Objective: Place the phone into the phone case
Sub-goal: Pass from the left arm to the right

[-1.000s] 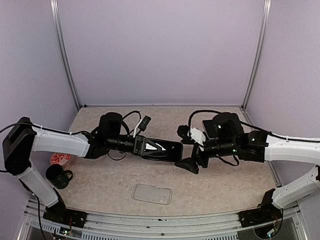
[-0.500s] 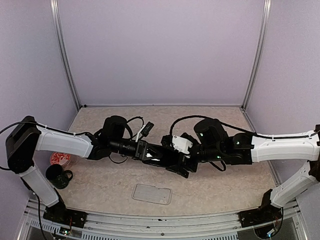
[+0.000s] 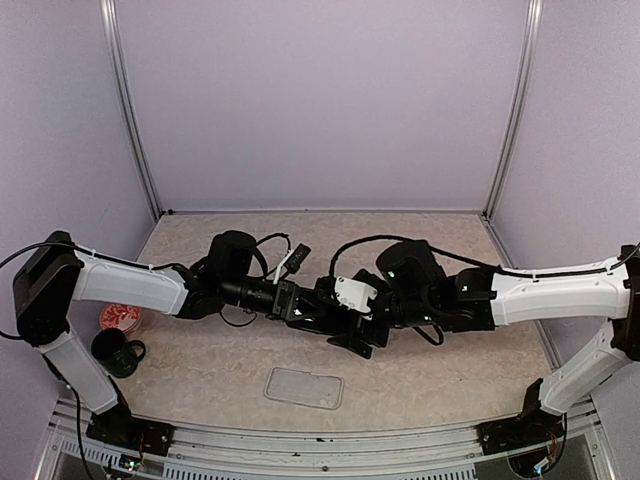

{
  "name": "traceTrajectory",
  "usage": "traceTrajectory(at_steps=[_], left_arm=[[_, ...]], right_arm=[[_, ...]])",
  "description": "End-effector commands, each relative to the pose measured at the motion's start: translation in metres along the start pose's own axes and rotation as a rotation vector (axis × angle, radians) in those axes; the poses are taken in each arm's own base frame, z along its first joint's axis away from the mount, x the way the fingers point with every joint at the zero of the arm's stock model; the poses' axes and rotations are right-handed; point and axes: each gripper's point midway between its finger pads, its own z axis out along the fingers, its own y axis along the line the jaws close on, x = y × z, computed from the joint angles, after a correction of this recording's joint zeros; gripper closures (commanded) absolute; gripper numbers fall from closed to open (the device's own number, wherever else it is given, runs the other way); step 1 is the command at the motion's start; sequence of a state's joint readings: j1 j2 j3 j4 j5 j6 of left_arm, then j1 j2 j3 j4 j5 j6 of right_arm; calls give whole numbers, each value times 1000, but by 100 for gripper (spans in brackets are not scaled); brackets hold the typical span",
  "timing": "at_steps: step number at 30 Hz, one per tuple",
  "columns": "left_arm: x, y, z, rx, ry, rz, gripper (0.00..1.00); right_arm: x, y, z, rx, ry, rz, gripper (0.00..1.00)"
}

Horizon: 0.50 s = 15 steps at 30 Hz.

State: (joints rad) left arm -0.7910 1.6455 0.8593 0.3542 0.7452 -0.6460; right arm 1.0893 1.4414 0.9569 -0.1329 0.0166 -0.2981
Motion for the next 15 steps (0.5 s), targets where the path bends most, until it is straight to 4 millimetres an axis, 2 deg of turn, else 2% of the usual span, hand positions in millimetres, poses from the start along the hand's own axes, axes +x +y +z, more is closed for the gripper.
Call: traceTrajectory(at_steps=[1,15], left_arm=[[-18,-24,1,69,-28,67,100],[-20,-23,4,66,-24,56,100]], right_arm=[[-9,0,5,21,-3,-27,1],[4,-3,25,93,100,-86,0]])
